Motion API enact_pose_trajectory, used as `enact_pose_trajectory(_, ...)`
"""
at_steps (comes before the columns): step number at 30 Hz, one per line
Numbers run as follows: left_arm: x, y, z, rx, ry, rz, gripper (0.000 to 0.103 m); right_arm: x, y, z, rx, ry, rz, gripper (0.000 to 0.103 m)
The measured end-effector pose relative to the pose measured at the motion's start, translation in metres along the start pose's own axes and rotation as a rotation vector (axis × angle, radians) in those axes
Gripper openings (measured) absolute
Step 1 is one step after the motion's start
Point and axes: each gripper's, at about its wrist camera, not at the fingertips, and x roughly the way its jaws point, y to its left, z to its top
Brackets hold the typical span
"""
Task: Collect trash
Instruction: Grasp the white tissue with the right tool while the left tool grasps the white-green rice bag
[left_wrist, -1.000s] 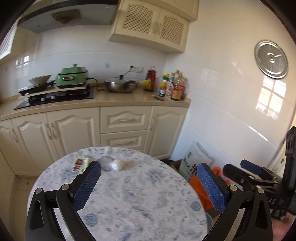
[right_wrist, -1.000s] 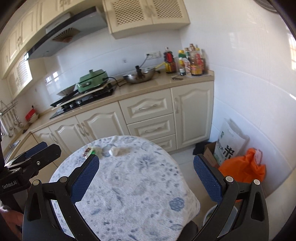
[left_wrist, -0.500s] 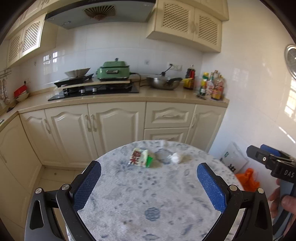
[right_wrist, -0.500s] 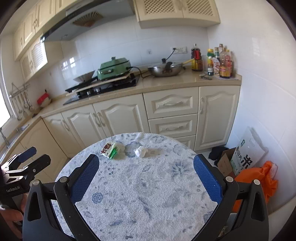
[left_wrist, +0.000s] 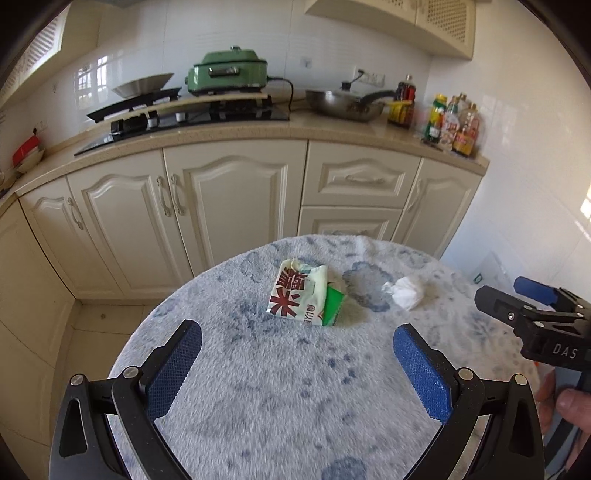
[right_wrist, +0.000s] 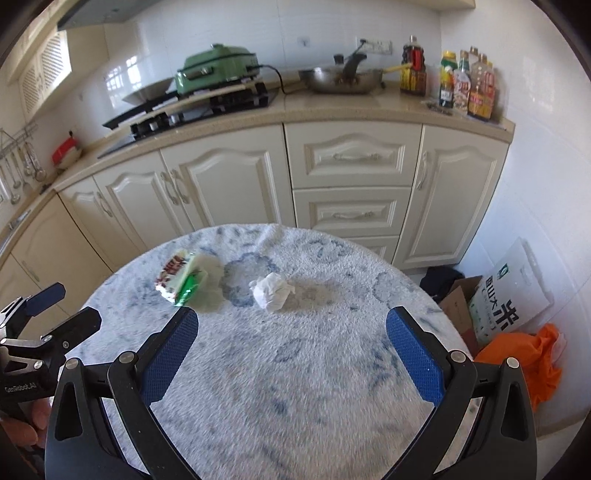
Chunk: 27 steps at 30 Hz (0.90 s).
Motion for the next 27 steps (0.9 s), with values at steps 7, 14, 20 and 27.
enact_pose_trajectory(7,0.091,-0.007,0.027,0.021,0.095,0.0,0.102,0.067,0.003,0.007,-0.039,0.08,0.01,0.098)
enact_pose_trajectory(14,0.148,-0.014,0.041,0.036,0.139,0.0,0.102,0.108,0.006,0.006,-0.065,0.138,0.025,0.073)
enact_pose_trajectory(20,0.185,-0.019,0.047,0.042,0.152,0.005,0.095,0.116,0.014,0.002,-0.126,0.124,-0.01,0.037)
enact_pose_trajectory(27,0.194,-0.025,0.049,0.053,0.121,-0.052,0.07,0.103,0.005,-0.004,-0.09,0.121,0.042,0.034)
